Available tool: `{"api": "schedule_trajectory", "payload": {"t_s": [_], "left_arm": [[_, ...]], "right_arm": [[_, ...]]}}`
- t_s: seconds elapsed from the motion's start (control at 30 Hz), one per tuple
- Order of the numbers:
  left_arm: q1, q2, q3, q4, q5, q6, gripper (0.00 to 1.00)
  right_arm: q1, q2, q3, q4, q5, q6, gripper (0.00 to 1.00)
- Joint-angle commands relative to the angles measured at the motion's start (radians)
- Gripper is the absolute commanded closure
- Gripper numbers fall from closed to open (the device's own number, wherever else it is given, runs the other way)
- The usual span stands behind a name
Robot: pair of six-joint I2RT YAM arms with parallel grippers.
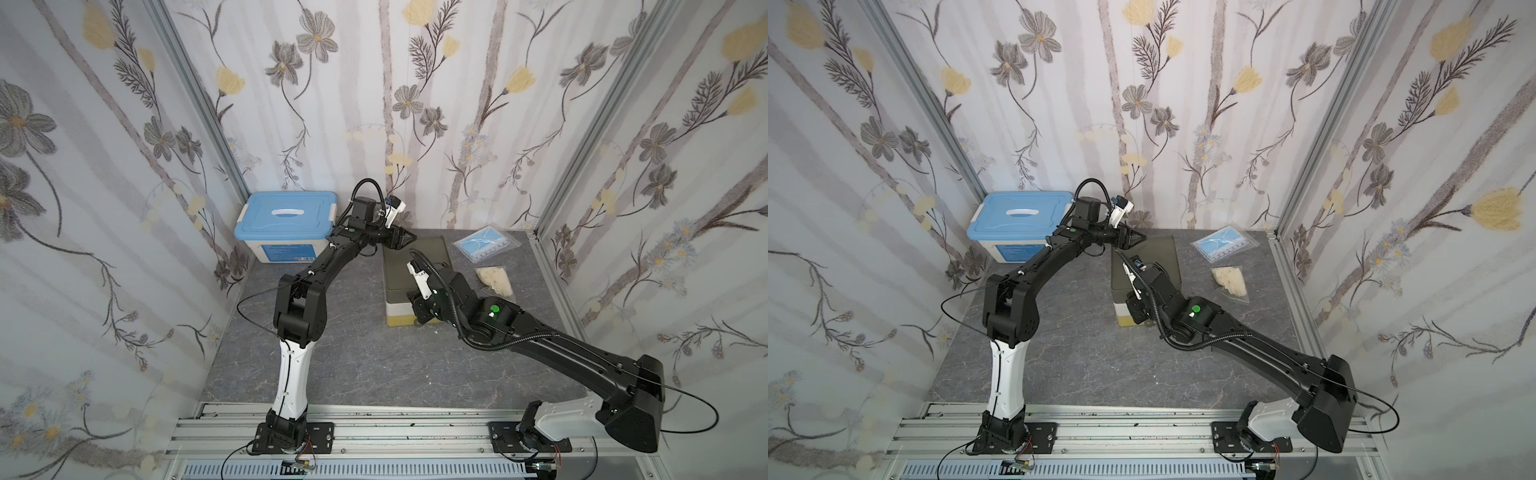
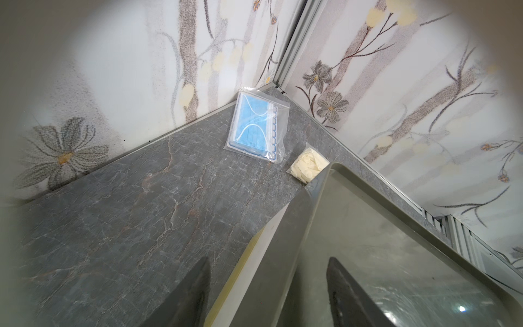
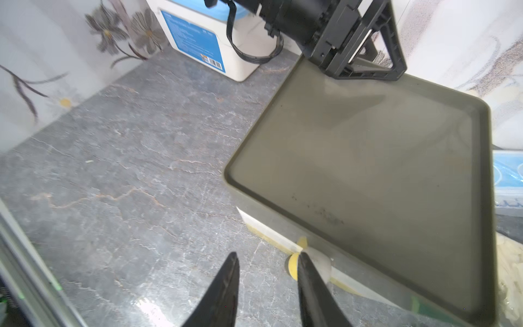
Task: Take the sponge out of the drawer
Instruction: Close the drawer in the storage box, then open the drawer in the storage box.
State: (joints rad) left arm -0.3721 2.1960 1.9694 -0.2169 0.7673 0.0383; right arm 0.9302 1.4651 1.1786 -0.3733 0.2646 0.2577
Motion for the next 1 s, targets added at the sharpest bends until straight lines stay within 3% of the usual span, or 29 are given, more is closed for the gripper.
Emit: {"api": "schedule_trajectory", "payload": {"t_s": [0.0, 0.17, 0.4, 0.7, 0.97], "left_arm": [[-0.001, 0.013, 0.0, -0.072, 0.018, -0.006, 0.34], [-0.001, 0.019, 0.001, -0.069, 0.024, -0.012, 0.34], [0.003, 0.001, -0.014, -0.081, 0.016, 0.002, 0.34], [0.001, -0.018, -0.05, -0.054, 0.017, -0.017, 0.35], [0.002, -0.034, -0.064, -0.069, 0.014, 0.002, 0.36]], "right_arm": [[0.003, -0.053, -0.099, 0.065, -0.024, 0.116, 0.59], [-0.005, -0.103, -0.332, 0.23, 0.025, 0.264, 0.59], [-0.014, -0.131, -0.513, 0.499, 0.119, 0.42, 0.58], [-0.011, 0.025, -0.521, 0.647, 0.19, 0.461, 0.58], [-0.013, 0.109, -0.476, 0.671, 0.231, 0.451, 0.6]]}}
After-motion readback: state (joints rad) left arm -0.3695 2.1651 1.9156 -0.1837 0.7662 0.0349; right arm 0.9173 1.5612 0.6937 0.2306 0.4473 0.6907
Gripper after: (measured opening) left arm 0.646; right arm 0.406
